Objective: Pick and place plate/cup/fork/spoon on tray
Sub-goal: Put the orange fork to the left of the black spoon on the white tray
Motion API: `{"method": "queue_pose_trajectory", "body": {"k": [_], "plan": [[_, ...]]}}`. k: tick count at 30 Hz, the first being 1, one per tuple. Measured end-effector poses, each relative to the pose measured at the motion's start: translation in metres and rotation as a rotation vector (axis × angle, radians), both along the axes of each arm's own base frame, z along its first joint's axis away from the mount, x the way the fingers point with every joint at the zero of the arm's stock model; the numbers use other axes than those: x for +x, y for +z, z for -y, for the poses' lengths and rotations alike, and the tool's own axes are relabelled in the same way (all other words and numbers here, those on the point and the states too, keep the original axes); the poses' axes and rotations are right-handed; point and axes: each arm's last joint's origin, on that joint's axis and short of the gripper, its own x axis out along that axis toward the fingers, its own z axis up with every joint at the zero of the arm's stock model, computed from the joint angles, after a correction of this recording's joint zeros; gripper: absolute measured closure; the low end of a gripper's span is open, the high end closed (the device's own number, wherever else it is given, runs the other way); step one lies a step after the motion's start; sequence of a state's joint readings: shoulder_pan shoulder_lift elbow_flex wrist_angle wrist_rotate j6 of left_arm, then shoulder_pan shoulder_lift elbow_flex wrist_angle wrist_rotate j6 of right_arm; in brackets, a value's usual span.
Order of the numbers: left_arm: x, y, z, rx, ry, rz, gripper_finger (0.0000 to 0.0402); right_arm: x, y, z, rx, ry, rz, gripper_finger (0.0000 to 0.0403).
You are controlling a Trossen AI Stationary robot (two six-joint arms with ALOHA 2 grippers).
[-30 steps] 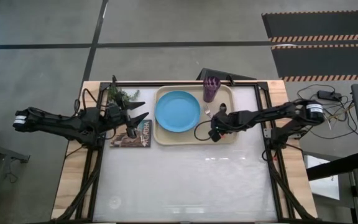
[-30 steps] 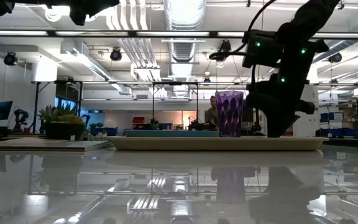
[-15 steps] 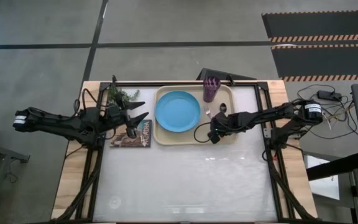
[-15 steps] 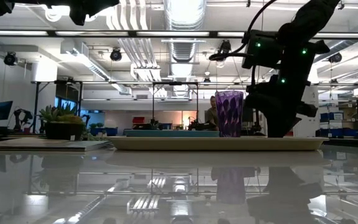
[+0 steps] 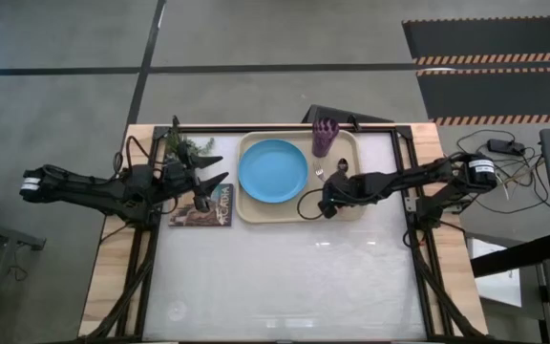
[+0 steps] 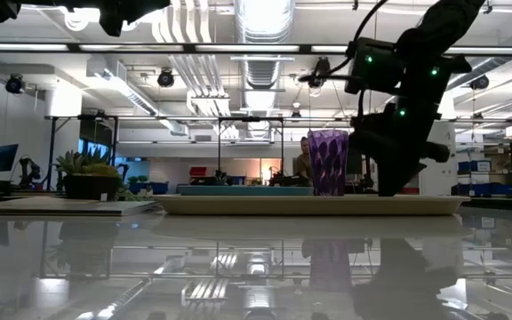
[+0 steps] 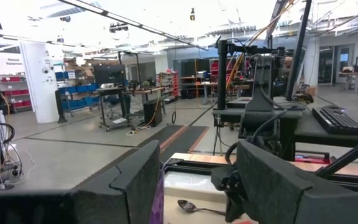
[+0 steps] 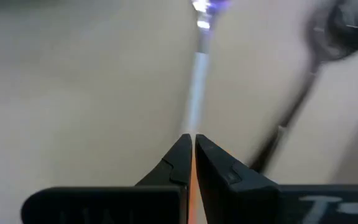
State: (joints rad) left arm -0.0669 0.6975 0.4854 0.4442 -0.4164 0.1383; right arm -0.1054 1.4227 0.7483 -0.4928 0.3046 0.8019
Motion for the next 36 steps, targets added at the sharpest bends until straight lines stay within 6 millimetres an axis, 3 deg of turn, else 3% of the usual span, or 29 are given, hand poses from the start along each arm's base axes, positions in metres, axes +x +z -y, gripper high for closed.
{"method": "queue_pose_trajectory", "body": {"k": [7,19,29,36], "plan": [[0.000,0.000,0.000,0.000,0.000,0.001,0.0205,-0.007,-0.007,-0.001,0.001,-0.019,-0.044,0.0392],[0.000,0.000,0.000,-0.001,0.000,0.003,0.0205,0.005,-0.006,-0.008,-0.009,0.006,0.097,0.0392],[0.000,0.002,0.000,-0.002,0.000,0.018,0.0205,0.014,0.007,0.037,-0.108,0.015,0.175,0.0392],[0.000,0.002,0.000,-0.001,0.000,0.017,0.0205,0.020,0.002,0.056,-0.156,0.017,0.209,0.0392]]}}
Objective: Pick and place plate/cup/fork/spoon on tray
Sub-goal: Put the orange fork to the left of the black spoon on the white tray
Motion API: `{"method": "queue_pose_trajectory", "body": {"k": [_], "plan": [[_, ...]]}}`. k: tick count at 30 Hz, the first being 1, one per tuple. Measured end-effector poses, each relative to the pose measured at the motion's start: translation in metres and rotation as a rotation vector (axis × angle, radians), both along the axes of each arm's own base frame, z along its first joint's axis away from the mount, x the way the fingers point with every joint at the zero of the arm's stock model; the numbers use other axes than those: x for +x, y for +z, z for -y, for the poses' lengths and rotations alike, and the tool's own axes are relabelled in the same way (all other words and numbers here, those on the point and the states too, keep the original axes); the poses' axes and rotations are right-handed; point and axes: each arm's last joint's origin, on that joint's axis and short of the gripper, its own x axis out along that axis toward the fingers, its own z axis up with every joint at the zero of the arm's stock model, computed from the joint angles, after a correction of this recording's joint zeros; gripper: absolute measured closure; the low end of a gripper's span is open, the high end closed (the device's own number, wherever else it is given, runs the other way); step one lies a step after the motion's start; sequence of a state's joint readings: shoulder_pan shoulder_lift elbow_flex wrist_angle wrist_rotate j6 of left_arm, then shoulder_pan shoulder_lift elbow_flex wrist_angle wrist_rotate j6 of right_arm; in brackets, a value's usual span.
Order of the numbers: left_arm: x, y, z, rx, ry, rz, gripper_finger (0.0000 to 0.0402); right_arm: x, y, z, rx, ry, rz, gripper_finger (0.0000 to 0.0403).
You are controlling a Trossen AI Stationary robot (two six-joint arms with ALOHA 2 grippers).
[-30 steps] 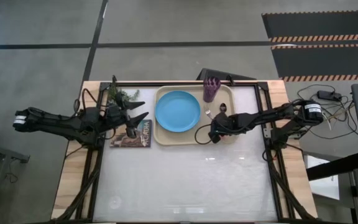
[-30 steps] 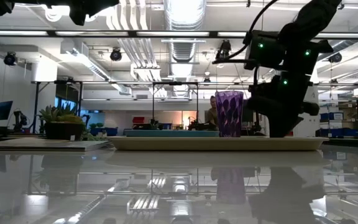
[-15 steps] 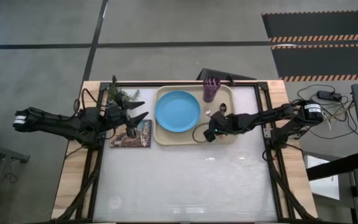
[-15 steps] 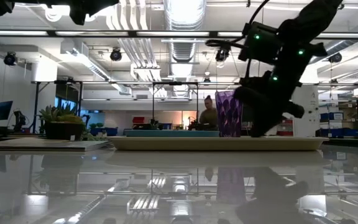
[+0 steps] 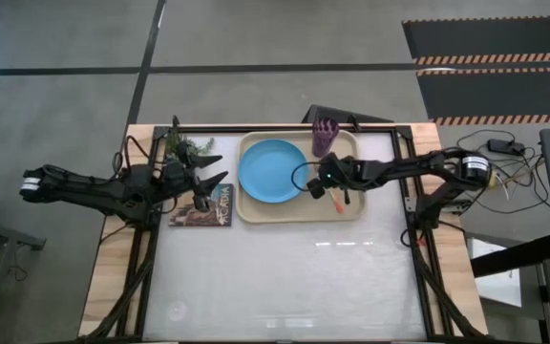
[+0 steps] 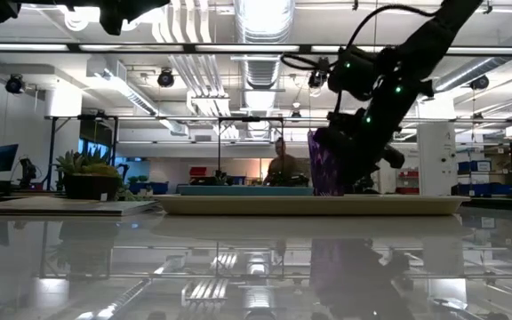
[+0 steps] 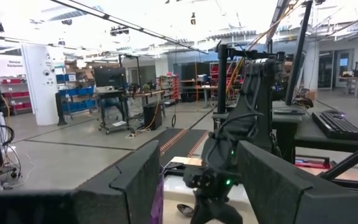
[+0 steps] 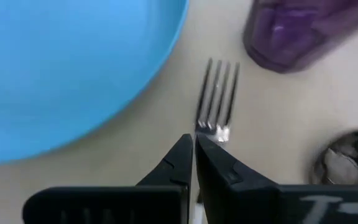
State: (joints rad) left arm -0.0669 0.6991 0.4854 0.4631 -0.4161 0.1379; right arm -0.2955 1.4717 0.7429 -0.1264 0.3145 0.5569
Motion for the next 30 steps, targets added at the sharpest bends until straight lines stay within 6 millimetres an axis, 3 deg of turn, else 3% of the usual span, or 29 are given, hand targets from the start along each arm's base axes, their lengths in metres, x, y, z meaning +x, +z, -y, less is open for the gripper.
{"method": "queue_pose_trajectory", "body": {"k": [11,30], "plan": [[0.000,0.000,0.000,0.003,0.001,-0.001,0.0205,0.007,-0.020,0.019,-0.043,-0.004,-0.114,0.0392],[0.000,0.000,0.000,0.002,0.001,-0.003,0.0205,0.000,-0.019,0.020,-0.050,-0.025,-0.199,0.0392]]}}
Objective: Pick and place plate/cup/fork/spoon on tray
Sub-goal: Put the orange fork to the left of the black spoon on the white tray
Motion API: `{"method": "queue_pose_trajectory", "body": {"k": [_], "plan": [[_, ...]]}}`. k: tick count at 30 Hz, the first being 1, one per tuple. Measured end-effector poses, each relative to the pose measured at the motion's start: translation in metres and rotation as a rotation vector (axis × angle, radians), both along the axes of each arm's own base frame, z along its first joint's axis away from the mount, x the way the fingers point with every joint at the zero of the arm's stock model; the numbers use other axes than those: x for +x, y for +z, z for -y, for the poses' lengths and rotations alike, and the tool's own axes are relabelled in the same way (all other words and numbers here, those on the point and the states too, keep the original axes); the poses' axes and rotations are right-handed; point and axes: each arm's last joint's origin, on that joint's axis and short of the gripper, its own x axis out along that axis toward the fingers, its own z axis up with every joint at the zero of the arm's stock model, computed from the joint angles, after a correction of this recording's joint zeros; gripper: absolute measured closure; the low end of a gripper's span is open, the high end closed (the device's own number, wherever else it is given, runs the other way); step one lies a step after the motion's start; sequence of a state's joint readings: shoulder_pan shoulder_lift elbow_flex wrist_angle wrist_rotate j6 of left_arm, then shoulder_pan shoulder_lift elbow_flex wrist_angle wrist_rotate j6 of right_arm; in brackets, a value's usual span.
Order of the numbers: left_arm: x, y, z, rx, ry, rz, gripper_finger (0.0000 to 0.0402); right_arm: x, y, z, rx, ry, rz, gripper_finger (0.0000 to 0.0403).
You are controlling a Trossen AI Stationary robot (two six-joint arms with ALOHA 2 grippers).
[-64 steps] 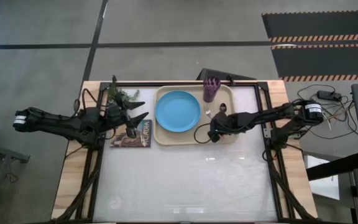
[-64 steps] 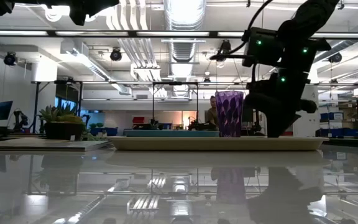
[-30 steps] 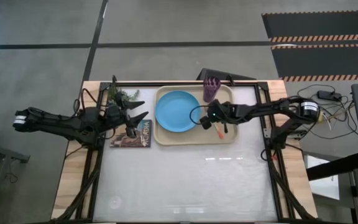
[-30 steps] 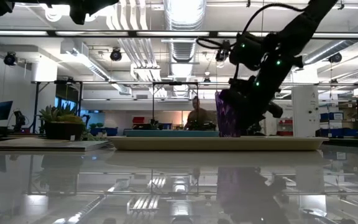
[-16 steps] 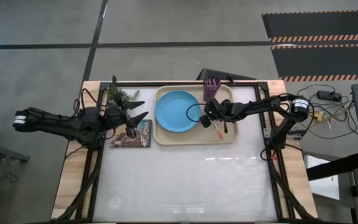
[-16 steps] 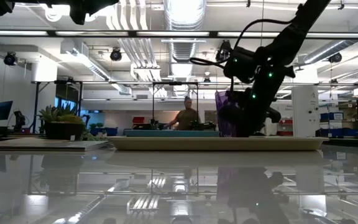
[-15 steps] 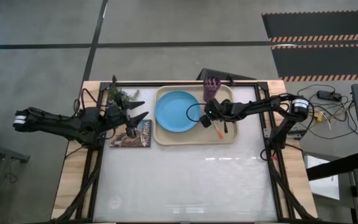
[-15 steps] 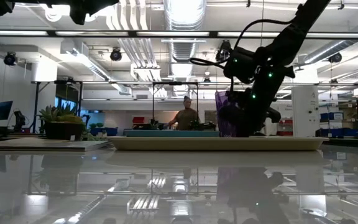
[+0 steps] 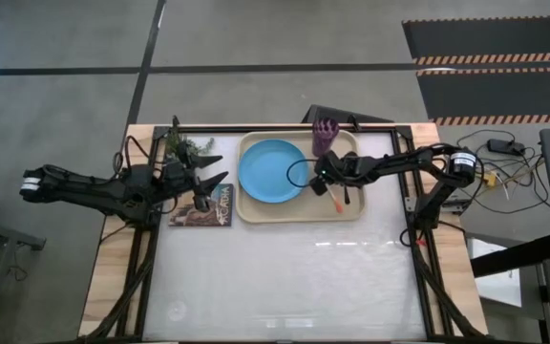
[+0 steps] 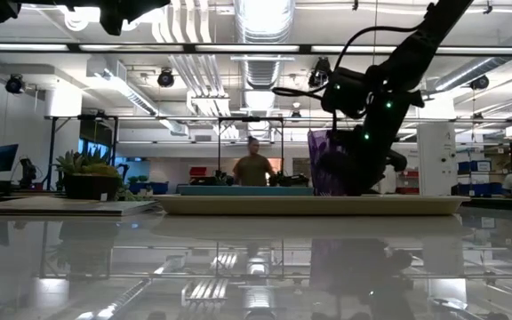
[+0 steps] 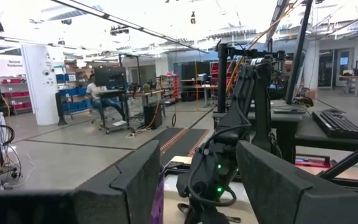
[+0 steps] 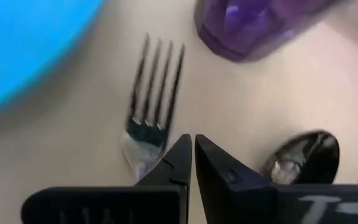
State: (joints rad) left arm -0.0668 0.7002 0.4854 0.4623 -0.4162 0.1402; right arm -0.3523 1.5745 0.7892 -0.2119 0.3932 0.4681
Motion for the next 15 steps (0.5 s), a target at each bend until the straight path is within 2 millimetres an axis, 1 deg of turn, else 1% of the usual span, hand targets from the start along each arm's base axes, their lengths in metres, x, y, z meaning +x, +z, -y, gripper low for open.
{"method": "queue_pose_trajectory", "body": {"k": [4,6,15], "plan": [[0.000,0.000,0.000,0.000,0.000,0.000,0.0205,0.008,0.007,0.001,0.019,0.018,0.058,0.0392],[0.000,0.000,0.000,0.000,0.000,0.000,0.0205,0.012,0.007,0.002,0.026,0.034,0.095,0.0392],[0.000,0.000,0.000,-0.001,0.000,0.000,0.0205,0.015,-0.011,0.003,0.042,0.038,0.043,0.0392]]}}
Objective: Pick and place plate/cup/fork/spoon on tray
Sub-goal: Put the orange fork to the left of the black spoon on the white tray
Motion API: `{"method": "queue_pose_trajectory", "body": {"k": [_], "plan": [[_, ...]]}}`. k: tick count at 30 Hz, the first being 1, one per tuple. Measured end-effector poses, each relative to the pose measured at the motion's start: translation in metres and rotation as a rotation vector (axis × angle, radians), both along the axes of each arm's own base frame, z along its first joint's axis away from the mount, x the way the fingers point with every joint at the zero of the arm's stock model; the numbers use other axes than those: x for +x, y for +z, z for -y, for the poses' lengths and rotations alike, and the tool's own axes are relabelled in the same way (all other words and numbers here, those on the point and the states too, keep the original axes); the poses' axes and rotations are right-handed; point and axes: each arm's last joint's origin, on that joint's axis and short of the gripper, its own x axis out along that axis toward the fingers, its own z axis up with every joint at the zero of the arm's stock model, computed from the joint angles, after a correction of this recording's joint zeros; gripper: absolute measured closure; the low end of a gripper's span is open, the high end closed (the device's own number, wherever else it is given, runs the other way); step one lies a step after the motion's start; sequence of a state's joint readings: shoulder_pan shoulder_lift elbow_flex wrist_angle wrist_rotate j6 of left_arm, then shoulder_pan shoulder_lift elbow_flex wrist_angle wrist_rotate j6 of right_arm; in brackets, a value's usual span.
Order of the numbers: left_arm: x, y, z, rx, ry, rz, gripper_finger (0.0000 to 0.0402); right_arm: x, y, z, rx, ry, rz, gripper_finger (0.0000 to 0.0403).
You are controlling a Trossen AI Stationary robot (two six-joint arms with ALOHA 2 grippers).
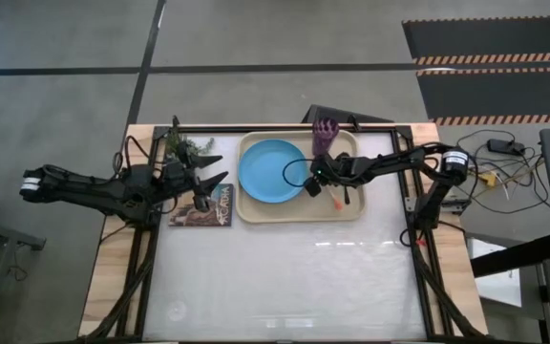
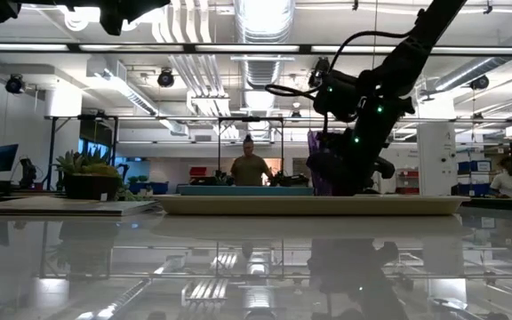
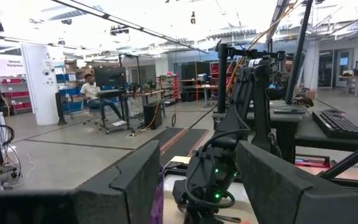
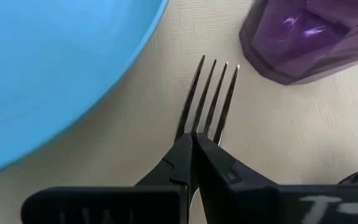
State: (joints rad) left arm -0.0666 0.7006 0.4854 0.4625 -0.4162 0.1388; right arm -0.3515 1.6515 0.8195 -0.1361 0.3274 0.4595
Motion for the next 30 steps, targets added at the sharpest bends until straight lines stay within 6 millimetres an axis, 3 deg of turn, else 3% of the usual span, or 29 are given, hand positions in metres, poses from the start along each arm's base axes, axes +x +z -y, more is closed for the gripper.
{"method": "queue_pose_trajectory", "body": {"k": [15,30], "plan": [[0.000,0.000,0.000,0.000,0.000,0.000,0.0205,-0.012,0.012,-0.003,-0.002,-0.048,-0.042,0.0392],[0.000,0.000,0.000,0.000,-0.001,0.001,0.0205,-0.007,0.016,-0.001,-0.014,-0.043,-0.017,0.0392]]}}
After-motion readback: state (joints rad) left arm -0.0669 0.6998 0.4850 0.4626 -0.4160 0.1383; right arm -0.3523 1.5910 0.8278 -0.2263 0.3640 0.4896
